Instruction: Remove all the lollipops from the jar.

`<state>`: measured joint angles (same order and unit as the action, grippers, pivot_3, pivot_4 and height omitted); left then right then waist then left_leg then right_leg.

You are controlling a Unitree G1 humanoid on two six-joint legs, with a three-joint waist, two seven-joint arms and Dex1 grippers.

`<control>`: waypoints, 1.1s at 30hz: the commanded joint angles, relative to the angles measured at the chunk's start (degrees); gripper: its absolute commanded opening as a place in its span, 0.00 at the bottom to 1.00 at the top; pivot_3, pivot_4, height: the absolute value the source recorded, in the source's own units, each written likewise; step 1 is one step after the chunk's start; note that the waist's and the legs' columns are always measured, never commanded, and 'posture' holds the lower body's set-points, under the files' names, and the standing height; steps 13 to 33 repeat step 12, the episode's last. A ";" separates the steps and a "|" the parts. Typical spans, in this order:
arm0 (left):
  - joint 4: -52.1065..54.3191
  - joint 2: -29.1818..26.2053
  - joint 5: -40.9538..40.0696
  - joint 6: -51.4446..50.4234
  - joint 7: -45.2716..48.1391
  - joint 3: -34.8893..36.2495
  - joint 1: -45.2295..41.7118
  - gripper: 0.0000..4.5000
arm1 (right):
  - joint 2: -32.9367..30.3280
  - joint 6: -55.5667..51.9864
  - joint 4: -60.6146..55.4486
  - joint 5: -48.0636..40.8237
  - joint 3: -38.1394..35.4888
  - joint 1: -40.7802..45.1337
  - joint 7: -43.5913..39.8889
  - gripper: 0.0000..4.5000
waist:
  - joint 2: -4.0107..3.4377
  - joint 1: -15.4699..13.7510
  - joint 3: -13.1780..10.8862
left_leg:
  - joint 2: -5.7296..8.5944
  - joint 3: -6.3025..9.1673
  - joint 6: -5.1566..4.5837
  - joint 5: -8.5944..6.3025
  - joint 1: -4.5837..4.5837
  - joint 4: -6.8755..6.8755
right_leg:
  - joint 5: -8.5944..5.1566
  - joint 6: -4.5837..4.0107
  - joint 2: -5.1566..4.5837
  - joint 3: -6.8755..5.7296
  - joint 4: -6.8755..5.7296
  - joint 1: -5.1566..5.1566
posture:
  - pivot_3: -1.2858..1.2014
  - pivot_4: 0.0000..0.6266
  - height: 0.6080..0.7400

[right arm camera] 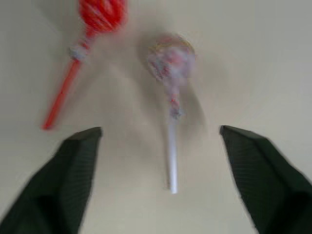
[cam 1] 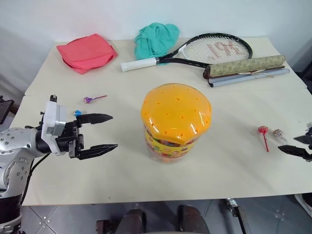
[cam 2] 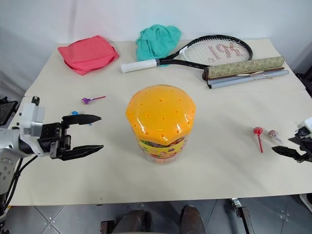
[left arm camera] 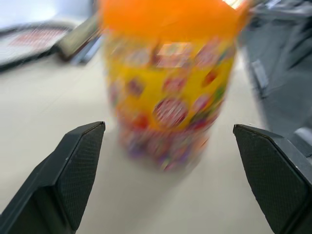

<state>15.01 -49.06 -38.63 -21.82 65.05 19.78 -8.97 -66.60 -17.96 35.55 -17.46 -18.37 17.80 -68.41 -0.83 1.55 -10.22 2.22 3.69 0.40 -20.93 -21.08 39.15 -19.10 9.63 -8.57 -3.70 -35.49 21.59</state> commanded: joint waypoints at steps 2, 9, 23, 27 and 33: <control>-5.63 2.08 4.18 6.81 -2.93 4.23 2.30 1.00 | 3.33 3.87 -11.98 -11.98 -13.60 -1.66 -5.73 0.99 | 0.00 0.06 0.00 | -0.06 0.00 0.01 0.00 0.03 -0.02 | 0.00 0.01 0.03 0.00 0.04 -0.01 | 0.52 0.24 1.00; -9.58 7.31 12.35 14.07 -13.61 5.66 6.32 1.00 | 15.07 14.25 -36.85 -12.22 -10.16 -12.35 -4.43 0.99 | 0.16 -0.84 0.06 | 0.02 0.26 0.02 0.00 0.02 0.00 | 0.03 0.06 -0.02 -0.05 -0.04 -0.03 | 0.52 0.24 1.00; -5.84 10.80 12.05 12.91 -18.94 6.71 8.44 1.00 | 21.84 20.68 -38.59 -9.44 -7.53 -13.71 -0.46 0.99 | 0.16 -1.42 0.06 | 0.03 0.39 0.01 0.00 0.03 0.10 | 0.08 0.15 -0.04 0.05 -0.04 -0.02 | 0.52 0.24 1.00; -5.84 10.80 12.05 12.91 -18.94 6.71 8.44 1.00 | 21.84 20.68 -38.59 -9.44 -7.53 -13.71 -0.46 0.99 | 0.16 -1.42 0.06 | 0.03 0.39 0.01 0.00 0.03 0.10 | 0.08 0.15 -0.04 0.05 -0.04 -0.02 | 0.52 0.24 1.00; -5.84 10.80 12.05 12.91 -18.94 6.71 8.44 1.00 | 21.84 20.68 -38.59 -9.44 -7.53 -13.71 -0.46 0.99 | 0.16 -1.42 0.06 | 0.03 0.39 0.01 0.00 0.03 0.10 | 0.08 0.15 -0.04 0.05 -0.04 -0.02 | 0.52 0.24 1.00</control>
